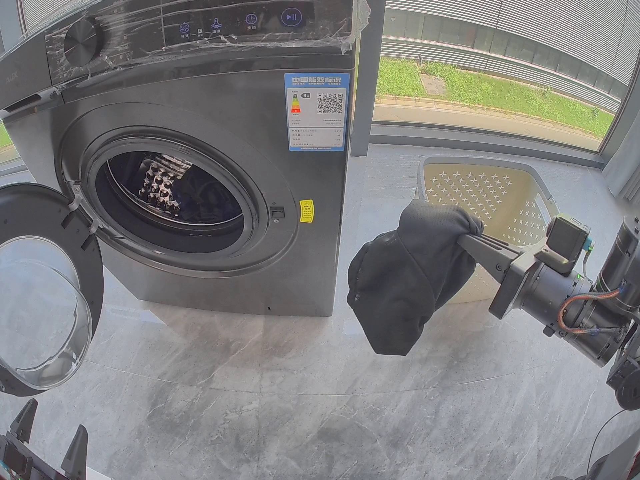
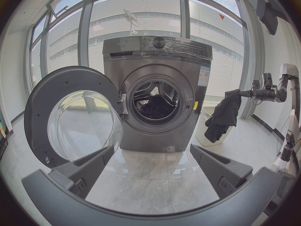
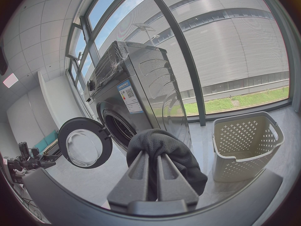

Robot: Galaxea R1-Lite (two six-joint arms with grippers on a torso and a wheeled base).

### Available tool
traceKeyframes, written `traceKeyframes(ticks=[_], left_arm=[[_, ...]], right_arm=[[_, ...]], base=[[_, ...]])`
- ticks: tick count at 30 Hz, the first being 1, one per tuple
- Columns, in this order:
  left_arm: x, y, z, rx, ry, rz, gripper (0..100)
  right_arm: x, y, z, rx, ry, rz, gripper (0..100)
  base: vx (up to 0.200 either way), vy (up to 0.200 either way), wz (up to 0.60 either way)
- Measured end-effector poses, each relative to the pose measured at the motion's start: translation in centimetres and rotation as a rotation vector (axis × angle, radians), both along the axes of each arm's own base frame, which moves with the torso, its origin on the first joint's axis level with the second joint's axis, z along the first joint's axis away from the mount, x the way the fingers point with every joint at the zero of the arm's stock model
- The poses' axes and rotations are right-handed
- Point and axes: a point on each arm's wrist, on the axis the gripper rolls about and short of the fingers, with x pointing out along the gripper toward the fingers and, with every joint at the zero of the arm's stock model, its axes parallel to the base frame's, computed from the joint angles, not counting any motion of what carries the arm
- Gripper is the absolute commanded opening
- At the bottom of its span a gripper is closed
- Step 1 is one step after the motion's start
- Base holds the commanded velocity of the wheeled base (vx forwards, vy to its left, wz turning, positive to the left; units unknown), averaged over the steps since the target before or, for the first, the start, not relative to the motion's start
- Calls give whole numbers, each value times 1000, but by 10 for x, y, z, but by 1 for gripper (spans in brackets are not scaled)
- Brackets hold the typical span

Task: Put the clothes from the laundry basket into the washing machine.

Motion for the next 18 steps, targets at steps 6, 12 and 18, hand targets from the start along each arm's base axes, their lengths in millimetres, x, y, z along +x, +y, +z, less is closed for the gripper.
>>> traceKeyframes(ticks=[6,12,18], left_arm=[[0,0,0,0,0,0,100],[0,0,0,1,0,0,100],[0,0,0,1,0,0,100]], right_arm=[[0,0,0,0,2,1,0],[0,0,-1,-1,4,2,0],[0,1,-1,4,7,3,0]], base=[[-167,0,0],[0,33,0],[0,200,0]])
